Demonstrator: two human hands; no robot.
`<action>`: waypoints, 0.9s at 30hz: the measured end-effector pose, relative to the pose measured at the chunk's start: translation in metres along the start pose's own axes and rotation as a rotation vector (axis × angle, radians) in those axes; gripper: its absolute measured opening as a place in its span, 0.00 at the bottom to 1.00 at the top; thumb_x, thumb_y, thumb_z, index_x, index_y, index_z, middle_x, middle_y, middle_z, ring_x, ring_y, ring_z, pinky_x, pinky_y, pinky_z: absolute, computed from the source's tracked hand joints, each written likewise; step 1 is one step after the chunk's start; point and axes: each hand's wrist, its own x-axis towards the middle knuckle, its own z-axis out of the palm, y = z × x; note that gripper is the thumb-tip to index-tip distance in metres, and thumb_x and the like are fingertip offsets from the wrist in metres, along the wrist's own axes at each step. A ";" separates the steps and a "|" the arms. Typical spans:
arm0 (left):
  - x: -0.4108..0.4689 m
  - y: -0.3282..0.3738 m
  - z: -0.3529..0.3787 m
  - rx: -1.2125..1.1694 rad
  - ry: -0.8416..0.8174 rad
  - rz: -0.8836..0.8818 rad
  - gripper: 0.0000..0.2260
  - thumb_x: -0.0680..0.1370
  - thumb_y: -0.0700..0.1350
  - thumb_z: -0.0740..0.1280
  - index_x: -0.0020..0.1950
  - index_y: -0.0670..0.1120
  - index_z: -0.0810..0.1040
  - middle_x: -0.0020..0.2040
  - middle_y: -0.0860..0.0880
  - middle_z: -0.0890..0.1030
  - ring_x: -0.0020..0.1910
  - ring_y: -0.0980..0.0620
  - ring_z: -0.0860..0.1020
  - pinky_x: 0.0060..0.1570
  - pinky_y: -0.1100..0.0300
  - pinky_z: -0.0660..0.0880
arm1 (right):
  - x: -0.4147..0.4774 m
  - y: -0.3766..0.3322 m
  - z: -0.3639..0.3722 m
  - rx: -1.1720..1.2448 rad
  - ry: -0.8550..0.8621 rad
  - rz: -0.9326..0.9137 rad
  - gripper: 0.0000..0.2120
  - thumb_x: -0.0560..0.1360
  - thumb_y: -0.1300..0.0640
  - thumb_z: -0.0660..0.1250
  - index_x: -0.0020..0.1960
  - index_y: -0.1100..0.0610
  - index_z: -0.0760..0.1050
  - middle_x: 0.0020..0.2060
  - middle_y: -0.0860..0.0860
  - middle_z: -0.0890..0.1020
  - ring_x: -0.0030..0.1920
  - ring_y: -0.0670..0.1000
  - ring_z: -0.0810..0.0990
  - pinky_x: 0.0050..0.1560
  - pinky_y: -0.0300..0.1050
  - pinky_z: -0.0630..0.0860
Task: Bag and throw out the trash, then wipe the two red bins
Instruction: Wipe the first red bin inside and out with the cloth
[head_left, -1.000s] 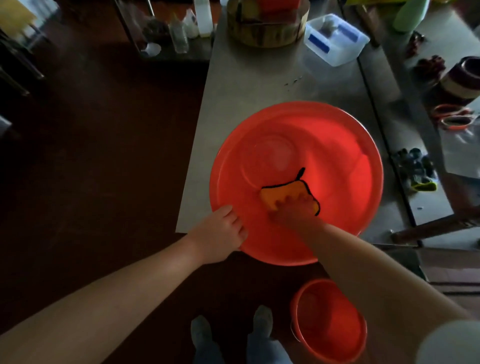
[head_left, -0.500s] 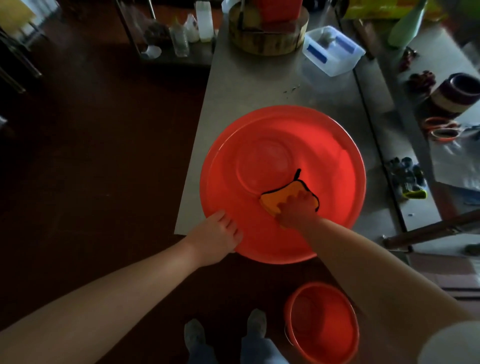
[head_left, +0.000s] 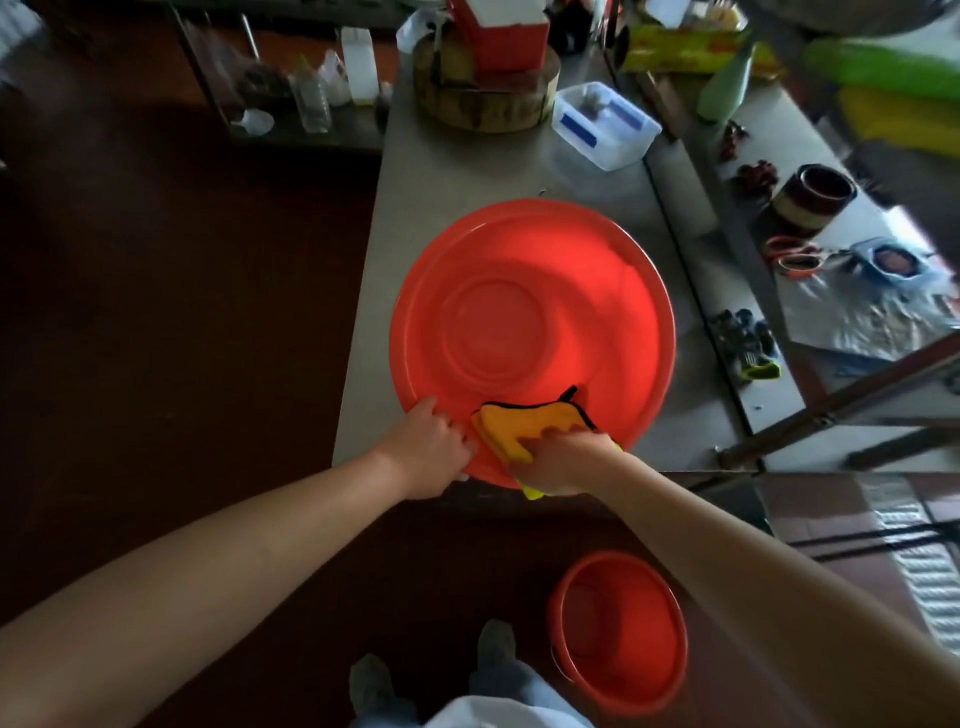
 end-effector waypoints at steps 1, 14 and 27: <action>-0.001 -0.001 0.001 -0.008 0.007 -0.002 0.20 0.82 0.59 0.58 0.65 0.46 0.75 0.58 0.43 0.81 0.56 0.41 0.79 0.63 0.42 0.66 | 0.000 -0.002 0.000 -0.008 0.006 0.007 0.40 0.68 0.25 0.42 0.78 0.36 0.59 0.78 0.52 0.64 0.77 0.63 0.62 0.74 0.65 0.59; -0.005 0.011 0.016 0.020 0.029 0.020 0.24 0.82 0.59 0.59 0.68 0.43 0.74 0.60 0.41 0.81 0.58 0.39 0.78 0.63 0.42 0.66 | 0.092 -0.006 -0.011 -0.062 0.073 -0.050 0.29 0.79 0.35 0.56 0.78 0.41 0.63 0.76 0.51 0.68 0.76 0.59 0.66 0.74 0.62 0.61; 0.001 -0.006 0.001 0.039 -0.040 0.018 0.23 0.83 0.60 0.56 0.69 0.45 0.72 0.63 0.43 0.79 0.59 0.40 0.77 0.64 0.42 0.64 | 0.068 -0.001 -0.028 0.596 -0.176 0.129 0.37 0.77 0.31 0.52 0.79 0.50 0.64 0.78 0.54 0.66 0.77 0.57 0.64 0.73 0.54 0.65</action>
